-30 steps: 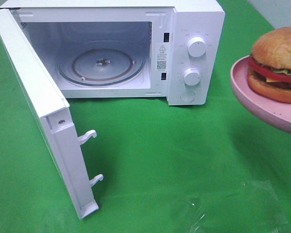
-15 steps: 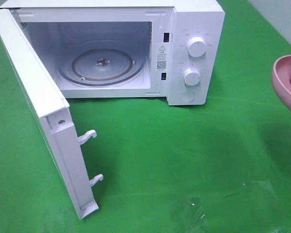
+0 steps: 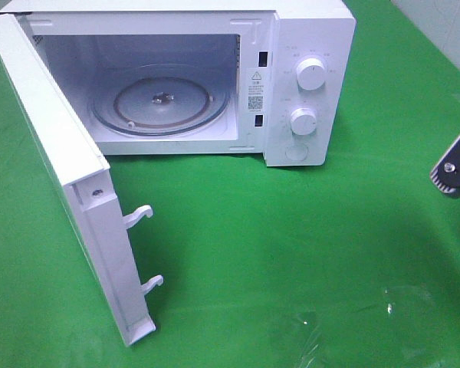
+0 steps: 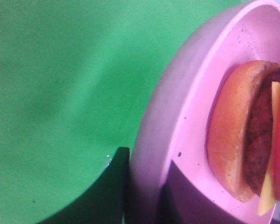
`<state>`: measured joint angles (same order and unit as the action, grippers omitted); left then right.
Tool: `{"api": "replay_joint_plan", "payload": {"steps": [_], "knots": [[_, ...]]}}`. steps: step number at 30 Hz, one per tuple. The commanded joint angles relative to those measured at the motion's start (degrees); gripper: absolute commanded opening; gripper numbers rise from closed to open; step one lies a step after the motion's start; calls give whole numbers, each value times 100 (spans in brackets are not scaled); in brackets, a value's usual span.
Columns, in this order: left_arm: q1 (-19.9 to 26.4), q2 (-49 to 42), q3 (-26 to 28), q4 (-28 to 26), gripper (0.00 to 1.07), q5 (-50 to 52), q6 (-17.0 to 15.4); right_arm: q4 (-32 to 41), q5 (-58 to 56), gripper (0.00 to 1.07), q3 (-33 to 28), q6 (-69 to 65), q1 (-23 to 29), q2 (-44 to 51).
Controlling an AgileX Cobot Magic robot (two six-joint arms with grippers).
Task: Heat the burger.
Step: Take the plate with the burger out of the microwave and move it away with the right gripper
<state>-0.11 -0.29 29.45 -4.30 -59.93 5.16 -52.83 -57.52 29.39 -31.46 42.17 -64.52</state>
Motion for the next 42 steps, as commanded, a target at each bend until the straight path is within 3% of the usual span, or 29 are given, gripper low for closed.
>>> {"api": "replay_joint_plan", "payload": {"steps": [1, 10, 26, 35, 40, 42], "knots": [[23, -103, -17, -23, 98, 57, 0, -441, -573, 0, 178, -533, 40, -281], [23, -103, -17, -23, 98, 57, 0, -355, -1140, 0, 350, -1473, 40, -1341], [23, -103, -17, -23, 98, 57, 0, -309, -533, 1, 350, -2836, 11, -2441], [23, -103, -17, -23, 98, 57, 0, -487, 338, 1, 350, -3352, -699, -3237], [23, -103, -17, -23, 98, 57, 0, -573, 527, 1, 378, -3438, -837, -3495], [23, -103, -17, -23, 98, 57, 0, -573, 516, 3, 653, -3443, -997, -3919]]}}
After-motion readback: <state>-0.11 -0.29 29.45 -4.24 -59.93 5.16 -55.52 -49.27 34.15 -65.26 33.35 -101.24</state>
